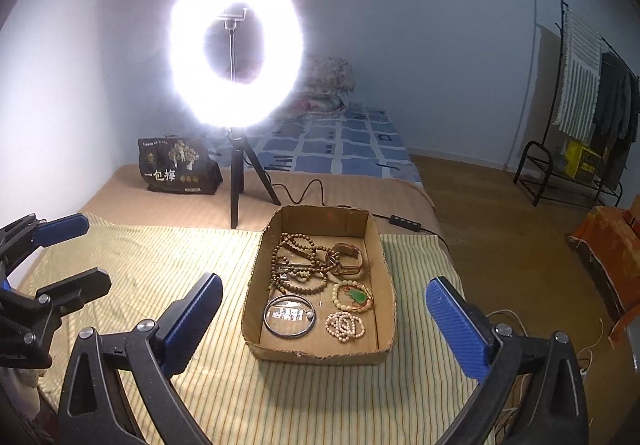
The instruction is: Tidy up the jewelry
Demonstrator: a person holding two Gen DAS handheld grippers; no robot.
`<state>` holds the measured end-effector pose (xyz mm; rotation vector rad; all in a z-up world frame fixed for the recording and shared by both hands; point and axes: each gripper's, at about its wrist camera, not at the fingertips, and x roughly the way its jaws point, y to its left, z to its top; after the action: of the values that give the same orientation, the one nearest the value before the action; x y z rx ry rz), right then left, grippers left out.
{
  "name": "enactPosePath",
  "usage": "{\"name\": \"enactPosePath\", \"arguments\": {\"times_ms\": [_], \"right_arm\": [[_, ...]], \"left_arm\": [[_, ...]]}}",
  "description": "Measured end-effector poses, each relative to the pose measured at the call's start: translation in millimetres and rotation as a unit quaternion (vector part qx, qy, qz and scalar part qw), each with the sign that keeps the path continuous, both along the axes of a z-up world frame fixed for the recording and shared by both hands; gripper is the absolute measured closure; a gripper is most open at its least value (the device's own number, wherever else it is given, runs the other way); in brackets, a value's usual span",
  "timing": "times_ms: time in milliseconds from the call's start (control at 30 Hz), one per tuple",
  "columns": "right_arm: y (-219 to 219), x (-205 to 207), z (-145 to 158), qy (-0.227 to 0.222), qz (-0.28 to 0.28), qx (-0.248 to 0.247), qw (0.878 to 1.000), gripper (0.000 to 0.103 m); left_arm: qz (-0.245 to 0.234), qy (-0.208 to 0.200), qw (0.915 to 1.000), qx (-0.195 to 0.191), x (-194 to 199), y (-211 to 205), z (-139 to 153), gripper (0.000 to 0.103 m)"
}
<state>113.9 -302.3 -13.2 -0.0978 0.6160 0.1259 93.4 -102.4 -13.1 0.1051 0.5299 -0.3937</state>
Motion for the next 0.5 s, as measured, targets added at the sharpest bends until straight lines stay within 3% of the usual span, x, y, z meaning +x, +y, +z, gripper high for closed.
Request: {"name": "enactPosePath", "arguments": {"times_ms": [300,500], "right_arm": [[-3,-21,7,-0.020,-0.021,-0.002,1.000,0.000],[-3,-25,7,-0.028,-0.028,-0.007,0.999,0.000]], "left_arm": [[0.009,-0.005,0.9999,0.011,-7,1,3,0.002],[0.027,-0.011,0.9994,0.017,-10,3,4,0.001]]}}
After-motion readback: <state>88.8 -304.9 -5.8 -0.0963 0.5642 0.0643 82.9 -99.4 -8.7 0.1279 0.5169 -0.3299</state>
